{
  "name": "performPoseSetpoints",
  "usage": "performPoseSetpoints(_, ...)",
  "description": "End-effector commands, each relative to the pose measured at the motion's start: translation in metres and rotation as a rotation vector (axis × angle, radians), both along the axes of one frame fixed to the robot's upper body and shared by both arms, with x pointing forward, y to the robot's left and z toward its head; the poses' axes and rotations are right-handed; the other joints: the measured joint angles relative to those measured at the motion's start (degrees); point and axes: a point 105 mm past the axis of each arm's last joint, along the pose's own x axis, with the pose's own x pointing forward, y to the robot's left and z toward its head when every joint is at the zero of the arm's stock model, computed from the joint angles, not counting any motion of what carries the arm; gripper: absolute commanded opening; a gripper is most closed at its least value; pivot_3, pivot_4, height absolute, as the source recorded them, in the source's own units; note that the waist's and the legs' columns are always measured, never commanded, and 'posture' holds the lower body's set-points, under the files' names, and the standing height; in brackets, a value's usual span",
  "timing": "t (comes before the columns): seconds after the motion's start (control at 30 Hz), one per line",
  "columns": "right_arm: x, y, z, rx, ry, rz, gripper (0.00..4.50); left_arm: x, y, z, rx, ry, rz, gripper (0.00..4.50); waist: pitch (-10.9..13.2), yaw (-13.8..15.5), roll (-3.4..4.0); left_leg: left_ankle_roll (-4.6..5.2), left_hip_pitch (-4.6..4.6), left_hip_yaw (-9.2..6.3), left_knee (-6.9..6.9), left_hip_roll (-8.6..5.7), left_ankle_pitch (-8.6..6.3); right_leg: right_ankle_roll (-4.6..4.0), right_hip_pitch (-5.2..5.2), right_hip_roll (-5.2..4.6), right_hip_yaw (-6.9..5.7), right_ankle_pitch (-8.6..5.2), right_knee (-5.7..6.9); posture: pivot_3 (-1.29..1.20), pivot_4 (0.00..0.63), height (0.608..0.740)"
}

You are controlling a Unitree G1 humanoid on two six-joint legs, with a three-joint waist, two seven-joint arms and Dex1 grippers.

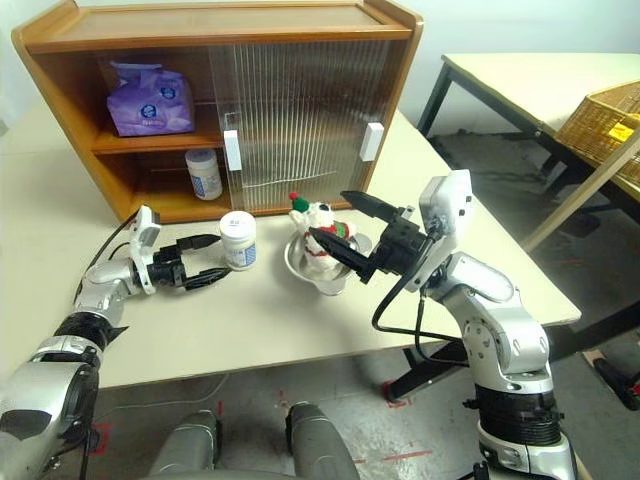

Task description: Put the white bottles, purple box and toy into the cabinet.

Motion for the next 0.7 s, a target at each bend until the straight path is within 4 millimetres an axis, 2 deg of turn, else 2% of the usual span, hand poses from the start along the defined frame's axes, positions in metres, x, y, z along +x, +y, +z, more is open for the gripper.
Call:
performPoseSetpoints(0.03, -0.003, -0.002, 0.002, -0.004, 0.0, -0.008, 4.5, 0.002, -0.007, 0.002, 0.01, -0.015, -0.01, 4.48, 0.0, -0.07, 0.0, 0.0, -0.01, 0.0, 0.0, 0.0, 0.0, 0.0, 0.0, 0.0, 0.0, 0.0, -0.03, -0.12, 0.066, 0.74)
performPoseSetpoints(0.23, -0.004, -0.004, 0.001, -0.004, -0.001, -0.014, 4.5, 0.003, -0.018, 0.001, 0.004, -0.02, -0.028, 4.48, 0.0, -0.13, 0.0, 0.02, -0.06, 0.0, -0.01, 0.0, -0.01, 0.02, 0.0, 0.01, -0.01, 0.01, -0.12, -0.13, 0.065, 0.74)
performPoseSetpoints(0.7, -0.005, -0.003, 0.003, -0.001, -0.003, -0.026, 4.5, 0.009, -0.022, -0.001, 0.042, -0.049, 0.014, 4.48, 0.0, -0.22, 0.0, 0.03, -0.08, 0.0, -0.01, -0.01, -0.01, 0.05, 0.01, 0.02, -0.02, 0.02, -0.16, -0.14, 0.067, 0.74)
